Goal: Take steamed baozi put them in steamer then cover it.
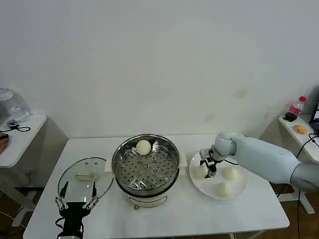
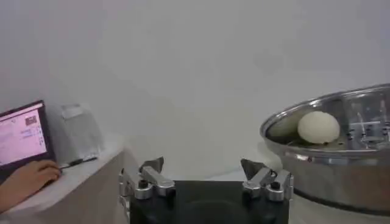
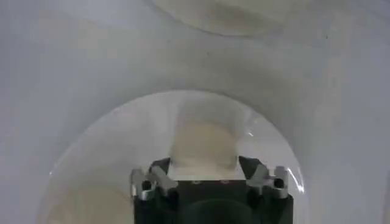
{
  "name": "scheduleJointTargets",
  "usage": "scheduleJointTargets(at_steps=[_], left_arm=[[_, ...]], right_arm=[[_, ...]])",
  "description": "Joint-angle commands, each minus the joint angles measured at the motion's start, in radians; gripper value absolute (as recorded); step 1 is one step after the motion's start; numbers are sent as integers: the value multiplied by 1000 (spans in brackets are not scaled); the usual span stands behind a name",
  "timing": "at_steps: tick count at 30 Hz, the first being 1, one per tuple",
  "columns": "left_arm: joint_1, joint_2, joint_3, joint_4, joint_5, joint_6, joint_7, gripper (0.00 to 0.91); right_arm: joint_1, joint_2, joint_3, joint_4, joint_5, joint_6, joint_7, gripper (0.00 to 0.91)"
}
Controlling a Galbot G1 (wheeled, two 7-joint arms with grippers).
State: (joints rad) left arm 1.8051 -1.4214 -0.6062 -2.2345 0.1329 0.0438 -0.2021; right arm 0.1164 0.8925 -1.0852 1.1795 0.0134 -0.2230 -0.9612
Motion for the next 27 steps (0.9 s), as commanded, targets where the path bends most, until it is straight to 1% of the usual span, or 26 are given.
scheduleJointTargets(at_steps=[1, 8, 10, 15, 19, 23, 27], left_arm=[[2, 0, 1, -5, 1, 1, 0, 907], [7, 0, 0, -11, 1, 0, -1, 907], [7, 0, 1, -10, 2, 0, -2, 907], [6, 0, 4, -10, 2, -1, -2, 907], [5, 2, 5, -12, 3, 0, -1, 907], [-1, 5, 8, -11, 3, 1, 0, 907], [-7, 8, 13, -10, 3, 2, 0, 907]], right_arm=[[-10, 11, 8, -15, -11, 0, -1, 645], [8, -10, 19, 6, -5, 8, -20, 595], [21, -24, 20, 23, 8, 6, -26, 564], [55, -57, 21, 57, 20, 8, -40, 564], [128, -108, 8, 110, 50, 11, -59, 574], [237, -171, -30, 171, 94, 10, -72, 574], [340, -213, -57, 218, 137, 8, -83, 574]])
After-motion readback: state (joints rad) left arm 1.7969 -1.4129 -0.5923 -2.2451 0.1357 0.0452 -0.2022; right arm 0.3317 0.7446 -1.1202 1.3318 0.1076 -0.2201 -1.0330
